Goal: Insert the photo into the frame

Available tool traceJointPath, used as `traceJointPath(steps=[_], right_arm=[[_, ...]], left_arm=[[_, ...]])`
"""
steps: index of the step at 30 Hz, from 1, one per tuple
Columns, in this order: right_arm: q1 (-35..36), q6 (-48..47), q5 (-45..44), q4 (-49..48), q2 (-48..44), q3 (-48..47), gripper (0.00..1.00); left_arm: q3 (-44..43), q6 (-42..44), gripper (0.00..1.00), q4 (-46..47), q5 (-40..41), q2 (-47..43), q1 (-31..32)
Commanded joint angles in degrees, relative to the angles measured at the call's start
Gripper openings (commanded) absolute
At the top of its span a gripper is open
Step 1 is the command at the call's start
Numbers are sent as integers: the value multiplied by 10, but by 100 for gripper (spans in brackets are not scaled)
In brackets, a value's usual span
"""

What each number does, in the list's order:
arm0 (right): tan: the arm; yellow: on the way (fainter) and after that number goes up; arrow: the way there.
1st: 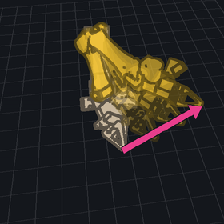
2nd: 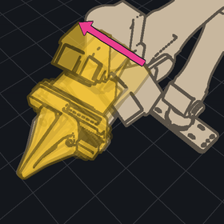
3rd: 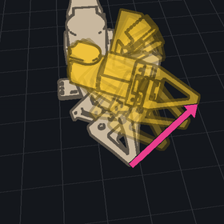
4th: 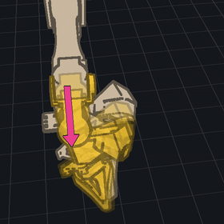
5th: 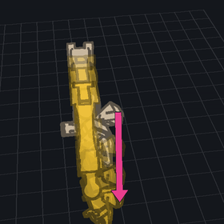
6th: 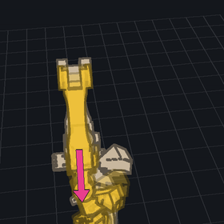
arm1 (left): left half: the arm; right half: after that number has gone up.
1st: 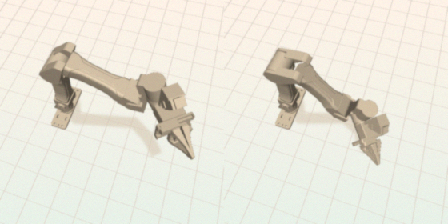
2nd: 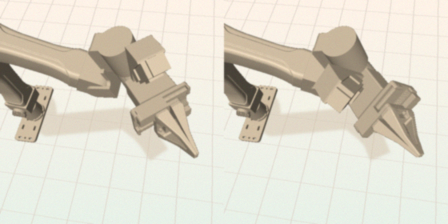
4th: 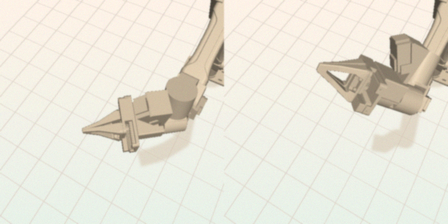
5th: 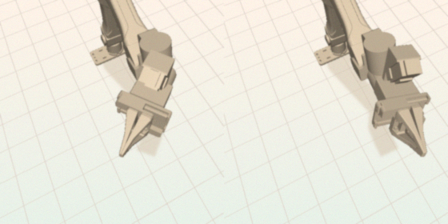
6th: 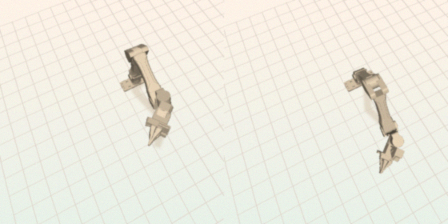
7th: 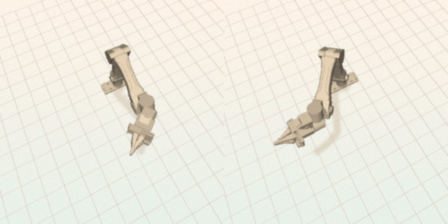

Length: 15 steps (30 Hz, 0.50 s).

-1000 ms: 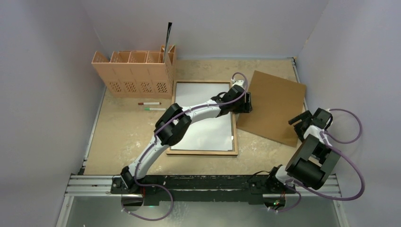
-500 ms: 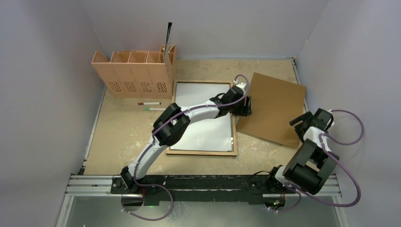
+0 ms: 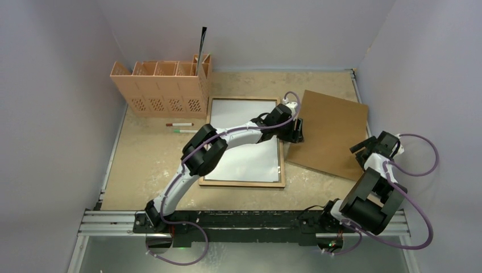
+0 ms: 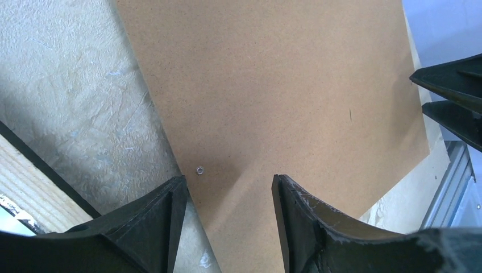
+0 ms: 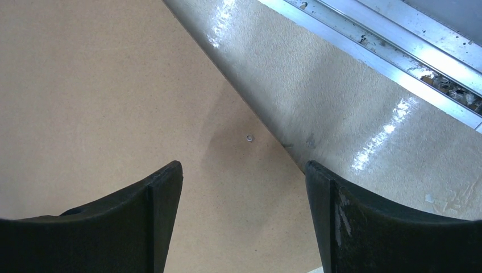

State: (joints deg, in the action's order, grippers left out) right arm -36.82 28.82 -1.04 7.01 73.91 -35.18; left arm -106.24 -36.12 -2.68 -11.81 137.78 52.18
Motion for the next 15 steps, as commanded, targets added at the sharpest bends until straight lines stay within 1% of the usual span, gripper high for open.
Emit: traceJointPath(steps=[1,7,8,15], right_arm=[[14,31,81,-3,10,12,80],[14,30,98,-16,11,27,80],[14,29,103,-17,11,28,80],[23,45,156,-23,-20,64,75]], left_arm=[[-10,-5,57,49,-85,-65,36],[-5,-2,56,29,-60,-84,36],[-3,1,56,8,-48,-88,36],[46,3,55,-45,61,-136,35]])
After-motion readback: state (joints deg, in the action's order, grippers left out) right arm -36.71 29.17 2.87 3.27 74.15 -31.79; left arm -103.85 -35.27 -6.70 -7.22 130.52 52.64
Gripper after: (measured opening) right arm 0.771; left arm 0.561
